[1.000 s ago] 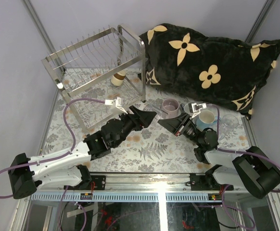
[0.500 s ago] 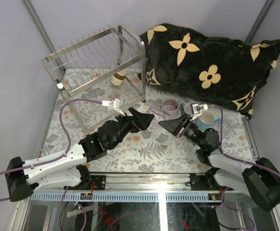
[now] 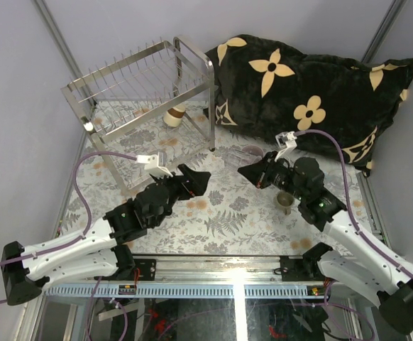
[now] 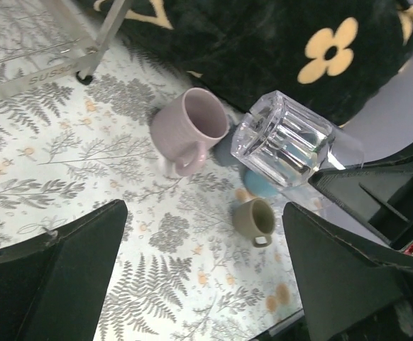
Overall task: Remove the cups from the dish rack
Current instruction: Place the cup at the center of the board.
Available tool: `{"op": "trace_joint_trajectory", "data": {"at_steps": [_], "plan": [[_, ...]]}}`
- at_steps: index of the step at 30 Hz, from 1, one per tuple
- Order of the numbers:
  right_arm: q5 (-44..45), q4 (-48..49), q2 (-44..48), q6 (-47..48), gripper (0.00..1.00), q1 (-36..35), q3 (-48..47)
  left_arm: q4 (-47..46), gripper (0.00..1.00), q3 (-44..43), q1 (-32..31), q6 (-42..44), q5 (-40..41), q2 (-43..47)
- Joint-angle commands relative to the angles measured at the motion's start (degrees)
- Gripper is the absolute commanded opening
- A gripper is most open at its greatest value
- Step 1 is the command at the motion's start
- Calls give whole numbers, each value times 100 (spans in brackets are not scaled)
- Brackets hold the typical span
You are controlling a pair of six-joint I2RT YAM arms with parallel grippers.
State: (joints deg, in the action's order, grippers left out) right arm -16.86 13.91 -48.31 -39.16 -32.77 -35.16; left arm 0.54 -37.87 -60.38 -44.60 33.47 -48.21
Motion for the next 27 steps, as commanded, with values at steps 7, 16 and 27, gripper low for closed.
{"op": "trace_joint_trajectory", "data": {"at_steps": [7,16,27], "plan": [[1464,-3635,-787,1769,0,4,-977,328,89,165,-24,315,342,-150],[2059,-4190,-1677,1945,0,-1,-1427,75,90,605,-21,458,359,125],[2180,-4791,-2595,2070,0,-266,-2013,-161,91,857,-19,516,80,157]]}}
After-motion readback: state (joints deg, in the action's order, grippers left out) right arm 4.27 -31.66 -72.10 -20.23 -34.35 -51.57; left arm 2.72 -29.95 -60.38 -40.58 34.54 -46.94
